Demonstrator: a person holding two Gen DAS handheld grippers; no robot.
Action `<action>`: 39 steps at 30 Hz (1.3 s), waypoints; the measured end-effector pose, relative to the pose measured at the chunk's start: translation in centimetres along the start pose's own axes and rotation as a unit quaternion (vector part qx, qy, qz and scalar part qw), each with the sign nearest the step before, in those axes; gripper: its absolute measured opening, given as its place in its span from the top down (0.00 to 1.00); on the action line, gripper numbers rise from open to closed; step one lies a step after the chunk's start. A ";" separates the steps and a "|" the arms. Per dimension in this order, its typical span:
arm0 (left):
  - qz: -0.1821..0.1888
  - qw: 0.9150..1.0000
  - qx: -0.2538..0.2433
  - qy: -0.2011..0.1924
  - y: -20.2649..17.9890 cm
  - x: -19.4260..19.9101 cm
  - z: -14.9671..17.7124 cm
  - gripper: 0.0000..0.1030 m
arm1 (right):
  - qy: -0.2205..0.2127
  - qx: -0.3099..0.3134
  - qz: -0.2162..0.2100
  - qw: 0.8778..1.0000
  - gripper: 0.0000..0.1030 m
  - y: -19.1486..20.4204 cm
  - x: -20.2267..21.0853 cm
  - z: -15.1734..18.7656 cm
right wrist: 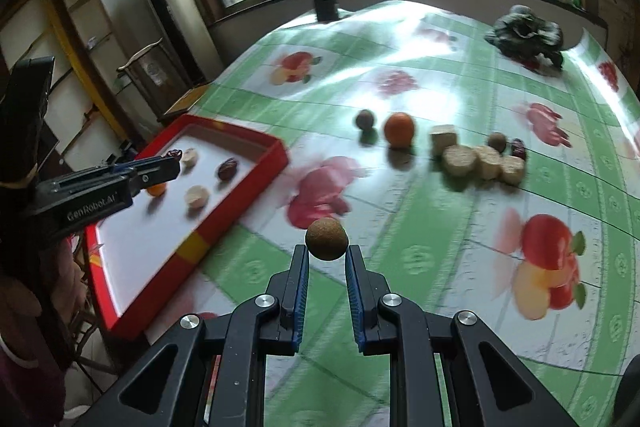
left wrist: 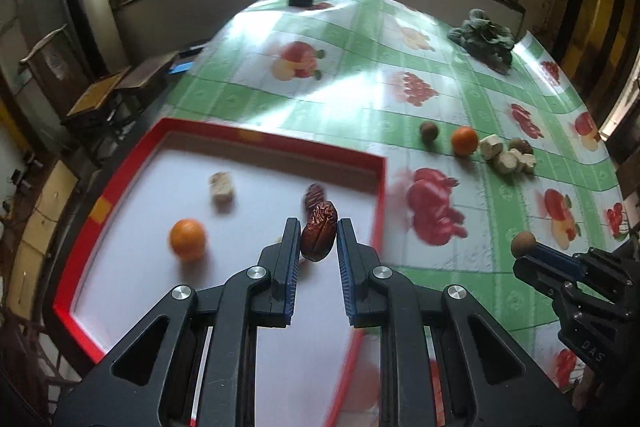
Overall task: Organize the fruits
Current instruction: 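Carry the red date into the tray with the left tool while the right tool carries the brown fruit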
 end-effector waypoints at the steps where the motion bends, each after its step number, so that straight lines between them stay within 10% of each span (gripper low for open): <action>1: -0.005 1.000 0.003 -0.001 0.4 0.1 0.4 0.83 | 0.001 0.004 -0.002 1.000 0.83 0.6 -0.1 0.2; 39: -0.038 0.996 0.068 0.038 9.1 -2.7 6.2 0.83 | 0.082 0.127 -0.049 0.987 0.83 15.2 -8.7 1.7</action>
Point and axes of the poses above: each gripper's, at about its wrist camera, not at the fingertips, and x roughly against the way its jaws point, y to its left, z to its underside, the point moved 7 cm from there along -x, roughly the way its jaws point, and after that the axes turned 12 degrees about -x, right-handed, at the moved point
